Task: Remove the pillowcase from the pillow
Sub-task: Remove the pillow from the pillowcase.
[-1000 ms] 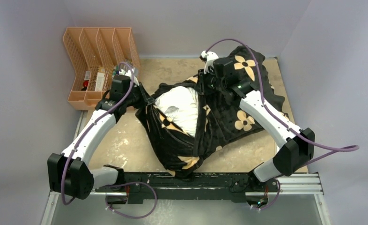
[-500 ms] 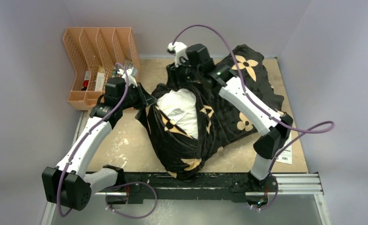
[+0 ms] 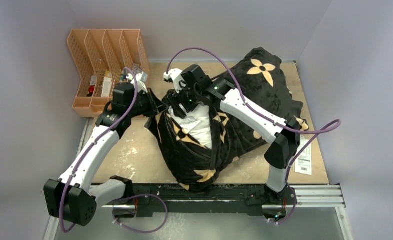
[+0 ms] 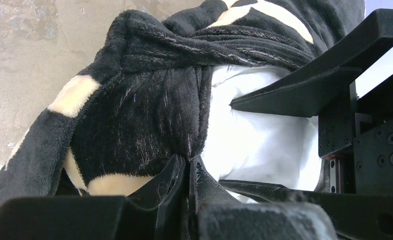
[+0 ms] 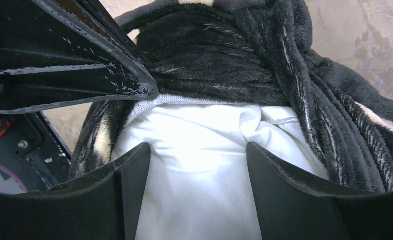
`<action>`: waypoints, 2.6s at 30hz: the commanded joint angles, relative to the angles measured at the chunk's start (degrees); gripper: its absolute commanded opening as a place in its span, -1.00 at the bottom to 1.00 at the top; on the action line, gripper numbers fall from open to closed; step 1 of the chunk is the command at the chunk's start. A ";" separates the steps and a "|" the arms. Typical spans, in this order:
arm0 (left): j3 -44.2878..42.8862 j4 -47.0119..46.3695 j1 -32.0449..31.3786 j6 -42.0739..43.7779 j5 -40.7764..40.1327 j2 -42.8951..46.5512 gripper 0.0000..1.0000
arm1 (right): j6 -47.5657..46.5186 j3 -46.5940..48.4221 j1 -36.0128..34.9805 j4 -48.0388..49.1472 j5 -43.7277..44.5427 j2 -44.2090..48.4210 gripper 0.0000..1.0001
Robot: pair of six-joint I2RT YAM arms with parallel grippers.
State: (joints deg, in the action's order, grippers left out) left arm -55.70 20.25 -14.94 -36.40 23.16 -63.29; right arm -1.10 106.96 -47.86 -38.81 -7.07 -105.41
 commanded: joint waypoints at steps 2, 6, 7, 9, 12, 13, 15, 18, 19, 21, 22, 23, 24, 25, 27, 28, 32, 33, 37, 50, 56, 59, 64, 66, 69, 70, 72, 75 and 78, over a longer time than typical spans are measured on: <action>-1.12 -4.13 -0.35 -0.40 2.18 3.59 -1.00 | -6.28 -0.70 0.53 -4.40 3.92 -0.34 0.48; -1.28 -2.06 -0.35 0.69 0.11 3.70 -1.00 | -9.46 1.65 0.26 -10.54 -2.50 -2.97 0.44; -1.30 -1.62 -0.35 0.97 -0.44 3.82 -1.00 | -10.23 1.79 -0.04 -12.10 -4.01 -3.77 0.36; -1.24 -1.04 -0.35 1.09 -1.95 4.16 -1.00 | -10.88 1.34 -1.06 -14.39 -1.91 -5.68 -0.23; -0.18 -1.26 -0.36 0.92 -2.59 4.78 -1.00 | -7.03 -1.09 -1.54 -12.57 6.38 -6.67 -0.94; 0.28 -1.08 -0.37 0.98 -3.09 4.81 -1.00 | -4.69 -1.76 -1.47 -11.52 8.72 -6.03 -1.00; 0.67 2.09 -0.36 1.30 -6.93 4.66 -1.00 | -2.57 -2.74 -1.25 -7.60 16.90 -3.11 -1.00; 1.61 7.52 -0.35 2.08 -14.67 3.87 -1.00 | -0.39 -3.20 0.57 -0.20 23.48 2.50 -1.00; 1.95 9.37 -0.35 2.21 -17.47 3.61 -1.00 | 0.10 -2.93 1.47 1.38 25.12 3.82 -1.00; 2.85 11.63 -0.40 1.56 -22.31 3.44 -1.00 | 0.65 -1.31 2.67 2.66 28.77 5.42 -1.00; 3.29 12.46 -0.36 1.21 -24.48 3.37 -1.00 | 0.66 -0.57 3.18 3.22 29.67 6.28 -1.00; 3.67 12.93 -0.35 1.01 -26.16 3.30 -1.00 | 0.66 -0.02 3.48 3.82 30.00 7.06 -1.00; 3.89 13.40 -0.35 0.80 -27.69 3.20 -1.00 | 0.65 -0.12 3.52 4.65 30.11 8.04 -1.00; 3.96 13.82 -0.35 0.48 -29.49 3.05 -1.00 | 0.66 -0.68 3.48 5.57 30.00 9.04 -1.00; 3.81 15.03 -0.35 -0.59 -33.41 2.38 -1.00 | 2.51 -2.74 3.48 7.47 30.84 11.45 -1.00; 3.75 15.75 -0.35 -1.00 -35.35 1.91 -1.00 | 3.18 -3.93 3.49 8.29 31.68 12.56 -1.00; 3.88 15.11 -0.27 -0.89 -35.27 -1.11 -1.00 | 4.65 -7.94 3.77 11.34 31.95 16.61 -1.00; 4.06 13.21 -0.27 -0.23 -31.46 -1.24 -1.00 | 4.40 -8.23 3.77 11.61 29.36 16.84 -1.00; 4.40 1.83 -0.35 -1.21 -15.77 2.64 -0.29 | 5.43 -10.03 3.74 13.64 21.65 16.28 -1.00; 2.97 -26.53 -2.01 -13.54 5.40 -1.93 0.75 | 8.17 -11.53 3.73 15.80 13.00 16.17 -1.00; -8.79 -5.26 -13.31 1.21 -6.39 -11.62 0.65 | 9.18 -10.95 3.72 16.66 11.86 16.06 -1.00; -8.19 -4.52 -14.53 2.68 -10.16 -12.99 0.31 | 9.18 -9.84 3.71 15.98 12.55 15.85 -1.00; -8.29 4.09 -14.55 3.63 -30.97 -13.02 -1.00 | 9.28 -10.10 3.71 14.62 14.16 17.31 -1.00; -7.93 7.36 -14.59 2.09 -39.68 -12.68 -1.00 | 9.28 -10.40 3.69 14.41 15.65 17.89 -1.00; -6.15 9.40 -14.29 -0.38 -47.04 -11.07 -1.00 | 9.28 -10.63 3.78 13.75 20.37 18.23 -1.00; -5.15 9.22 -14.02 -1.15 -47.74 -10.21 -1.00 | 9.28 -10.63 3.78 13.51 22.37 18.22 -1.00; -3.04 9.27 -12.50 -1.51 -47.65 -9.01 -1.00 | 9.53 -10.11 4.00 12.80 23.77 18.14 -1.00; 1.31 9.18 -4.18 -1.56 -42.28 -8.55 -1.00 | 8.92 -10.22 4.17 13.24 20.94 18.78 -1.00; 6.44 5.22 6.03 -1.50 -31.10 -7.99 -1.00 | 8.01 -12.11 4.22 15.38 17.47 20.83 -1.00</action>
State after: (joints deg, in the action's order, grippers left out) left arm -56.25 18.50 -24.47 -40.14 -1.32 -70.76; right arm 7.97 93.45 -44.73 -28.77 8.91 -91.77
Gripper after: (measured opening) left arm 0.023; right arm 0.025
